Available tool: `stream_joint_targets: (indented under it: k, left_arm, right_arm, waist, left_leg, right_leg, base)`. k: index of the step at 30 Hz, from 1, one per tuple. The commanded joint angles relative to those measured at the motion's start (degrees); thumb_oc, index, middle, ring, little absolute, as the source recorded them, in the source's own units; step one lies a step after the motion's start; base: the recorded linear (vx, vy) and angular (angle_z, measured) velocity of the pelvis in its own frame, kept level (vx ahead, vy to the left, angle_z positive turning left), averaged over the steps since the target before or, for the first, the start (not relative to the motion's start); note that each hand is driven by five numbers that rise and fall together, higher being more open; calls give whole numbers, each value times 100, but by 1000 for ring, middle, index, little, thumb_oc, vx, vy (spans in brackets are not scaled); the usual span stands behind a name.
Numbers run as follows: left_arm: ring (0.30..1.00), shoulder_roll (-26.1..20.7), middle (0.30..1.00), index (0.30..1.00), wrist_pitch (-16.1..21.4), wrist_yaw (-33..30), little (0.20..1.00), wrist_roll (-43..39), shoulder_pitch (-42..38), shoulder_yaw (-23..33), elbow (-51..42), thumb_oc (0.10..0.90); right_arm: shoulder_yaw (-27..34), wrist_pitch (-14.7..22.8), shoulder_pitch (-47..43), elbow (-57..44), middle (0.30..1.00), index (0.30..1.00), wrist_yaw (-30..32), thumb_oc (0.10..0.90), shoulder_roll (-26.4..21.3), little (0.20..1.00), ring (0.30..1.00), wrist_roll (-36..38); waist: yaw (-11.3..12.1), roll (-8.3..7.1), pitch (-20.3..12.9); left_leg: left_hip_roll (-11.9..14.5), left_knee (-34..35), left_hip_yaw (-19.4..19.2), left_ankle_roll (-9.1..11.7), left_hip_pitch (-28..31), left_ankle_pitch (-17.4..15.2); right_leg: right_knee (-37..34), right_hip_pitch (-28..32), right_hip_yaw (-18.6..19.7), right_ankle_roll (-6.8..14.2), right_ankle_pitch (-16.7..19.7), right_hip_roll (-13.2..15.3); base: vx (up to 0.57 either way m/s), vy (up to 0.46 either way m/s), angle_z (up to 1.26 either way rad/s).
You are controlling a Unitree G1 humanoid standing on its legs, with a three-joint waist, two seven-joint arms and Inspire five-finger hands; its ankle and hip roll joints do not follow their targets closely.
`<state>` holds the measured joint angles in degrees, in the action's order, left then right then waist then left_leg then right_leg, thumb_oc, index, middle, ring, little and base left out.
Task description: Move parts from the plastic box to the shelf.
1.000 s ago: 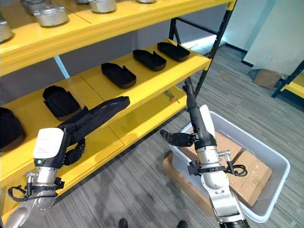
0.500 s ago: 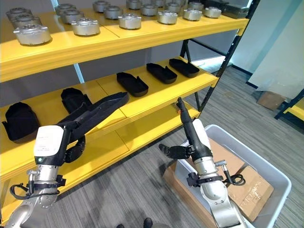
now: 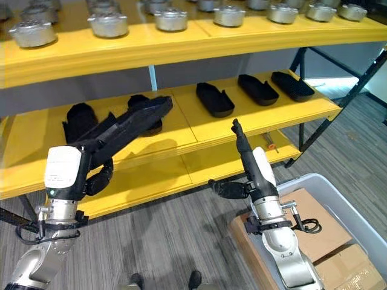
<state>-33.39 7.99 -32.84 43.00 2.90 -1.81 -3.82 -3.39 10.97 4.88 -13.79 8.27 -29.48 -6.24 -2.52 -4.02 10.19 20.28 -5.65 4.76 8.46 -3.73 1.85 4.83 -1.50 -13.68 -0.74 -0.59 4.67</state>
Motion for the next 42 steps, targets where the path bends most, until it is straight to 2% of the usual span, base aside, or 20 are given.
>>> stream_joint_targets:
  k: [1,4,7,9,10,12,14,15,19,20,22,24,25,27,29,30,31,32,34,42]
  left_arm:
    - [300,-255,300,300,77,-670,300,-219,-291,679,-885,400]
    - [300,-305,300,300,107,-581,300,-101,-261,658,-884,400]
    - [300,-395,300,300,142,-577,300,-94,-316,623,-916,400]
    - [300,-479,300,300,126,-624,300,-121,-330,647,-869,400]
    - [300,-488,300,300,126,-628,300,-122,-331,657,-865,400]
    - [300,-578,300,300,45,-667,300,-63,-343,694,-815,400]
    - [300,-623,300,300,-18,-696,300,-27,-340,754,-813,400]
    - [300,-632,300,300,-57,-725,300,-26,-333,787,-815,400]
    - [300,-614,300,300,-114,-689,300,55,-315,752,-815,400]
    - [300,-610,300,300,-149,-670,300,55,-321,727,-770,400]
    - [300,-610,300,300,-215,-608,300,133,-313,696,-752,400]
    - [300,-570,300,300,-186,-518,300,142,-276,660,-696,400]
    - [300,-549,300,300,-163,-492,300,128,-249,672,-690,400]
    - [300,-511,300,300,-184,-424,300,105,-167,691,-685,400]
    - [300,-451,300,300,-209,-392,300,108,-102,737,-664,400]
    - [300,-420,300,300,-238,-398,300,128,-120,724,-637,400]
    - [300,-419,300,300,-222,-395,300,125,-147,698,-621,400]
    - [300,-413,300,300,-196,-392,300,147,-198,633,-606,400]
    - [300,-382,300,300,-151,-362,300,181,-198,536,-556,400]
    - [300,-142,300,300,-45,-285,300,-35,38,503,-700,400]
  right_arm:
    - [415,576,-186,-438,1000,1000,279,900,-108,1000,1000,414]
    - [512,577,-90,-458,1000,1000,235,900,-93,1000,1000,360]
    - [452,558,-188,-451,1000,1000,249,900,28,1000,1000,365]
    - [267,516,-379,-427,1000,1000,209,900,113,1000,1000,282]
    - [254,513,-400,-416,1000,1000,214,900,123,1000,1000,274]
    - [91,451,-567,-383,1000,1000,180,900,205,1000,1000,126]
    - [8,409,-656,-344,1000,1000,163,900,280,1000,1000,92]
    - [-58,388,-697,-318,1000,1000,178,900,367,1000,1000,49]
    - [-82,337,-578,-316,1000,1000,170,900,450,1000,1000,-81]
    - [-100,325,-575,-314,1000,1000,183,900,466,1000,1000,-104]
    - [-121,329,-543,-316,1000,1000,157,900,491,1000,1000,-140]
    - [-69,348,-436,-318,1000,1000,87,900,457,1000,1000,-115]
    - [-38,368,-409,-325,1000,1000,62,900,445,1000,1000,-71]
    - [8,391,-379,-335,1000,1000,22,900,391,1000,1000,38]
    - [31,430,-393,-327,1000,1000,-2,900,363,1000,1000,91]
    - [18,455,-410,-328,1000,1000,-9,900,340,1000,1000,94]
    - [14,458,-427,-335,1000,1000,8,900,332,1000,1000,99]
    - [34,461,-407,-372,1000,1000,19,900,309,1000,1000,98]
    - [81,473,-350,-377,1000,1000,17,900,280,1000,1000,130]
    - [97,478,-235,-459,1000,1000,-94,900,198,1000,1000,330]
  waist:
    - [-147,94,-562]
    - [-149,295,-718]
    - [-45,252,-690]
    - [51,140,-608]
    - [58,108,-602]
    - [144,7,-604]
    - [216,-72,-618]
    - [256,-126,-609]
    - [280,-115,-561]
    - [292,-74,-514]
    - [260,6,-419]
    - [108,93,-340]
    - [91,108,-315]
    - [96,155,-301]
    - [63,123,-324]
    - [-6,124,-315]
    - [-46,101,-309]
    - [-99,73,-300]
    - [-114,11,-371]
    - [-91,55,-581]
  left_leg:
    - [179,832,-529,-5,290,1082]
    - [121,1064,-651,155,447,836]
    - [-232,921,-589,32,483,503]
    - [-603,635,-628,-139,437,190]
    - [-640,596,-650,-162,427,162]
    - [-951,497,-755,-331,424,-50]
    - [-1254,413,-791,-505,408,-221]
    - [-1540,352,-819,-677,412,-365]
    - [-1971,335,-781,-954,536,-527]
    - [-2038,374,-795,-1033,596,-529]
    - [-2110,441,-839,-1135,715,-540]
    - [-2118,562,-777,-1185,888,-530]
    - [-2142,621,-814,-1211,919,-475]
    - [-2173,823,-878,-1200,1060,-457]
    - [-2191,972,-898,-1143,1161,-447]
    - [-2166,1020,-870,-1088,1240,-471]
    - [-2163,1007,-815,-1064,1221,-432]
    - [-2149,992,-752,-1027,1217,-445]
    - [-2170,997,-759,-995,1205,-476]
    - [-2027,797,-907,-877,1218,-614]
  right_leg:
    - [-388,394,611,768,16,304]
    - [-386,485,598,873,7,383]
    - [-404,603,601,1037,171,756]
    - [-301,585,714,1156,378,1087]
    - [-296,573,740,1177,383,1125]
    - [-185,481,832,1271,635,1414]
    - [-88,401,901,1331,943,1663]
    - [125,310,926,1352,1219,1876]
    - [731,138,877,1237,1822,2186]
    - [1041,-2,792,1193,1820,2225]
    - [1439,-204,663,1124,1685,2083]
    - [1706,-524,802,949,989,1316]
    - [1647,-674,681,886,828,1079]
    - [1377,-804,184,765,573,813]
    - [793,-834,-184,780,627,616]
    - [489,-912,-141,824,657,457]
    - [353,-913,0,839,786,431]
    - [198,-821,314,878,800,360]
    - [-124,-563,555,850,758,222]
    - [-463,-107,420,761,679,117]
  base:
    - [143,303,-2]
    - [136,296,8]
    - [132,319,15]
    - [58,261,31]
    - [42,229,11]
    - [60,282,6]
    - [108,372,-9]
    - [142,436,-4]
    - [124,349,6]
    - [74,352,11]
    - [100,312,1]
    - [144,245,0]
    - [118,213,2]
    - [118,103,-5]
    - [144,-10,-17]
    - [136,-51,-4]
    - [123,-61,8]
    - [91,-64,17]
    - [123,-68,62]
    - [134,-91,11]
